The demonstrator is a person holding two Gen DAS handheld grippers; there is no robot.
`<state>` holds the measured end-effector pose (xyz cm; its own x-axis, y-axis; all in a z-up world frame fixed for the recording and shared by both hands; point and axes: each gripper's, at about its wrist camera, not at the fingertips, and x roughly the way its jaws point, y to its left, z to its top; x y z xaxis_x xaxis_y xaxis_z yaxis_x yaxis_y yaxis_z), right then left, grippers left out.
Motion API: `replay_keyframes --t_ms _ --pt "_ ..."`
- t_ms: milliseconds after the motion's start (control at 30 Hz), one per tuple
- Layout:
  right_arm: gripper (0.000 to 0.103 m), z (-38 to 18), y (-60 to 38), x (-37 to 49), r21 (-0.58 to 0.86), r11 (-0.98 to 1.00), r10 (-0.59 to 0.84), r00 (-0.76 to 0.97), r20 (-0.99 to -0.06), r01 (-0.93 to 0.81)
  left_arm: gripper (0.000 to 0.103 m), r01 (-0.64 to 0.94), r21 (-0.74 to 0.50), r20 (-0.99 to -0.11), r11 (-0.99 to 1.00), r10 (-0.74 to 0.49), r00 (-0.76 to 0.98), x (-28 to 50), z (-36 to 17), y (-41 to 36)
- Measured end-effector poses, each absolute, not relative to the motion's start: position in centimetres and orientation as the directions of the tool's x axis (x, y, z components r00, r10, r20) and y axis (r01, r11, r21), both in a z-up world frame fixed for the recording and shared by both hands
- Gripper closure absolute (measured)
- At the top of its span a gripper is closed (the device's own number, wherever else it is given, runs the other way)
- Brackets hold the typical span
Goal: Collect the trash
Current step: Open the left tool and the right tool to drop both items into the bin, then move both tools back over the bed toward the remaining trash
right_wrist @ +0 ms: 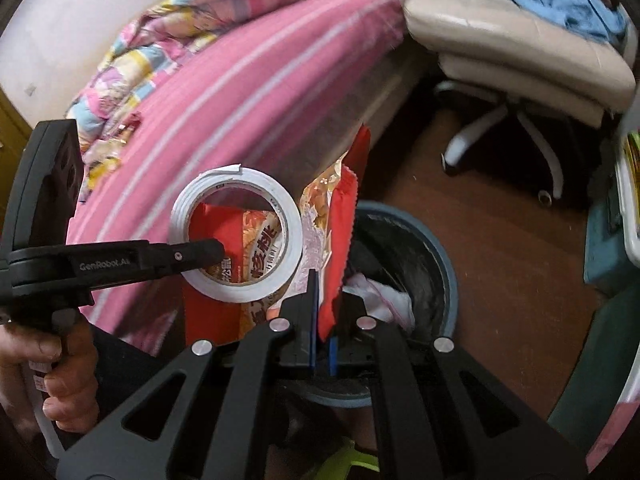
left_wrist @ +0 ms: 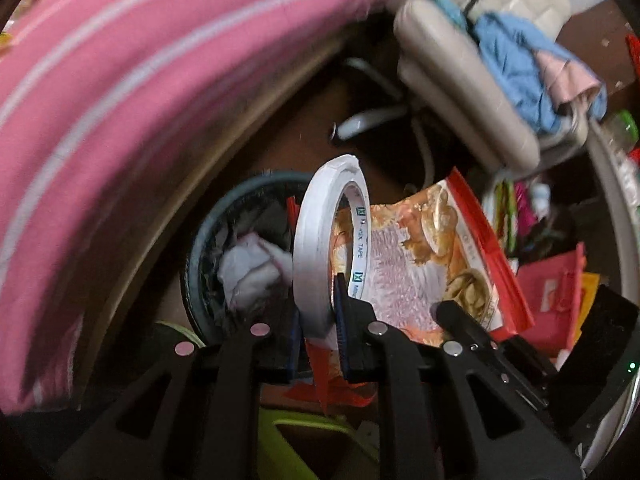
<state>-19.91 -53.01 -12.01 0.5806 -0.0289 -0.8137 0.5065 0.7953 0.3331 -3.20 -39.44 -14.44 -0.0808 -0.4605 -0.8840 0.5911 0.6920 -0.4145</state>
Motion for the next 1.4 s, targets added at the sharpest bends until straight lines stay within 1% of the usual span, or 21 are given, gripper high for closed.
replay_keyframes --t_ms 200,467,533,567,600,633,667,700,767,800,833,967,1033,1067,1133,1233,1400 --pt "0.099 -15.5 -53.7 -19.9 0.301 0.777 -0.020 0.499 -0.866 0.553 0.089 0.621 -0.368 -0.925 0.692 -0.341 -0.167 -3.8 -18.9 -42.5" --pt "0.098 -19.3 -54.4 -19.8 0.272 0.754 -0.003 0.417 -0.909 0.598 0.087 0.613 -0.339 -0.941 0.713 -0.244 -0.236 -3.5 -23.8 -44.4" --pt "0.098 -20.0 -54.7 -19.7 0.265 0.746 -0.005 0.402 -0.916 0.612 0.081 0.616 -0.317 -0.948 0.721 -0.216 -0.235 -3.5 -24.7 -45.1" --pt "0.097 -20.3 -54.8 -19.6 0.263 0.742 -0.005 0.398 -0.917 0.616 0.063 0.617 -0.300 -0.953 0.727 -0.193 -0.236 -3.5 -25.2 -45.3" --pt "0.094 -20.7 -54.9 -19.6 0.267 0.736 0.001 0.394 -0.919 0.622 0.039 0.617 -0.281 -0.957 0.735 -0.172 -0.231 -3.4 -25.7 -45.5" --pt "0.091 -21.0 -55.1 -19.5 0.269 0.733 0.009 0.387 -0.922 0.625 0.032 0.618 -0.252 -0.966 0.745 -0.152 -0.210 -3.3 -25.9 -45.4" --pt "0.089 -21.4 -55.2 -19.3 0.272 0.733 0.018 0.381 -0.924 0.624 0.028 0.621 -0.225 -0.973 0.751 -0.140 -0.184 -3.2 -25.8 -45.3" --pt "0.086 -21.5 -55.2 -19.3 0.266 0.733 0.015 0.376 -0.926 0.626 0.027 0.620 -0.215 -0.976 0.755 -0.138 -0.171 -3.0 -25.7 -45.3" --pt "0.074 -21.6 -55.1 -19.3 0.261 0.732 0.009 0.374 -0.927 0.630 0.024 0.593 -0.225 -0.974 0.773 -0.155 -0.166 -2.4 -25.3 -45.0" --pt "0.062 -21.6 -55.1 -19.3 0.259 0.728 0.002 0.376 -0.926 0.634 0.023 0.580 -0.225 -0.974 0.783 -0.162 -0.159 -2.1 -25.2 -44.7" --pt "0.055 -21.5 -55.0 -19.4 0.257 0.726 -0.007 0.380 -0.925 0.638 0.023 0.566 -0.220 -0.975 0.794 -0.165 -0.147 -1.9 -25.0 -44.5" --pt "0.047 -20.3 -54.6 -19.4 0.246 0.734 -0.027 0.389 -0.921 0.633 0.023 0.504 -0.222 -0.975 0.835 -0.187 -0.120 -0.7 -24.1 -43.4" --pt "0.039 -19.4 -54.4 -19.3 0.250 0.739 -0.036 0.407 -0.913 0.626 0.023 0.475 -0.232 -0.973 0.849 -0.210 -0.101 -0.2 -23.3 -42.8" --pt "0.037 -18.8 -54.4 -19.2 0.252 0.741 -0.041 0.417 -0.908 0.622 0.023 0.456 -0.244 -0.970 0.856 -0.227 -0.092 0.0 -22.7 -42.5" --pt "0.030 -17.2 -54.0 -18.9 0.258 0.751 -0.054 0.446 -0.893 0.608 0.023 0.425 -0.267 -0.963 0.865 -0.259 -0.079 0.3 -21.5 -41.6" --pt "0.025 -14.8 -53.4 -18.1 0.263 0.772 -0.065 0.484 -0.873 0.578 0.022 0.379 -0.299 -0.952 0.876 -0.302 -0.054 0.8 -19.4 -40.1" --pt "0.022 -10.8 -52.4 -16.7 0.259 0.811 -0.082 0.540 -0.837 0.524 0.019 0.310 -0.383 -0.912 0.870 -0.409 0.022 1.2 -15.2 -37.2"
